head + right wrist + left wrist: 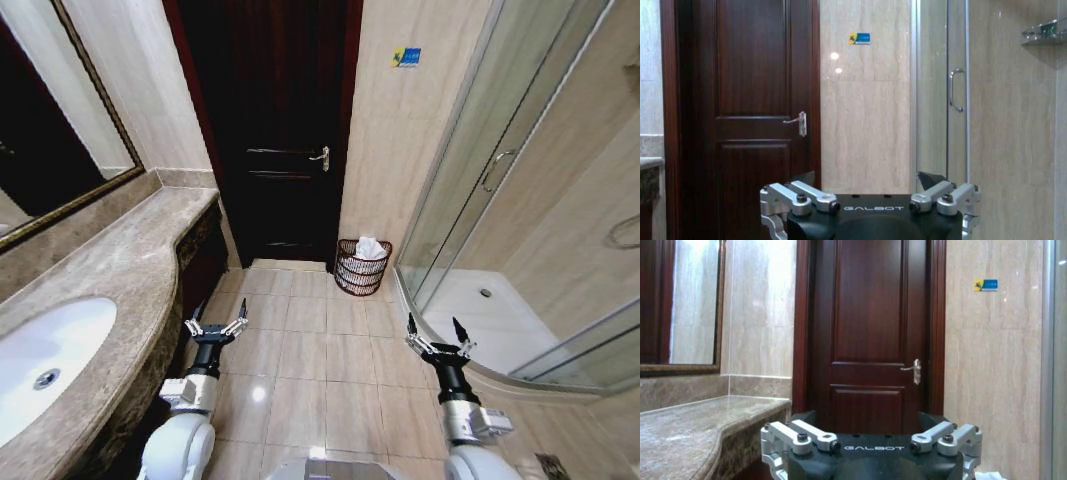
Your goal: Discard the used towel into the hamper.
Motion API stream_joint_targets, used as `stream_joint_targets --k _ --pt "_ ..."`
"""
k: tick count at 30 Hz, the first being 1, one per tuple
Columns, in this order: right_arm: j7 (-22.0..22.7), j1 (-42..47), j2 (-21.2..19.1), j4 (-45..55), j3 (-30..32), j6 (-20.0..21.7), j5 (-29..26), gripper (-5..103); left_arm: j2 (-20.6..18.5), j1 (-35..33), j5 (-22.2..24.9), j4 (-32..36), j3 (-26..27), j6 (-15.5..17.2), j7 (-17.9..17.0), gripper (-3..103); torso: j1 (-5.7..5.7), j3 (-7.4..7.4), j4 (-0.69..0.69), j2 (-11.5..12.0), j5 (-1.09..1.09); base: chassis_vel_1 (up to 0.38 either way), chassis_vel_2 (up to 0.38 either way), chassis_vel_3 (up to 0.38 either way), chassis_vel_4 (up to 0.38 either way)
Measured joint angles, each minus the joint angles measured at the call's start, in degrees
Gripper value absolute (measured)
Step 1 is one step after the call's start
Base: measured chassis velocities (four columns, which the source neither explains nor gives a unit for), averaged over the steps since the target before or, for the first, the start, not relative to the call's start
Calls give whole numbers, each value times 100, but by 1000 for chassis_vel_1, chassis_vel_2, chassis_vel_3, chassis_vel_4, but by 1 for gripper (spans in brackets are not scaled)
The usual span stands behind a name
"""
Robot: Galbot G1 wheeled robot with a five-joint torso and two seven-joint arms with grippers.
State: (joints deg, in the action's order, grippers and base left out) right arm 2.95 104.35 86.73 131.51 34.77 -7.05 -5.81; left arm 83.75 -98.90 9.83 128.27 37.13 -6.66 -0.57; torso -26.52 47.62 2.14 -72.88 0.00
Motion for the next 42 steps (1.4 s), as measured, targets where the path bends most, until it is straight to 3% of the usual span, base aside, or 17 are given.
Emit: stream_joint_targets --k 42 --pt "0 0 0 0 0 0 0 100 0 0 0 0 0 0 0 100 0 0 0 0 0 0 0 0 0"
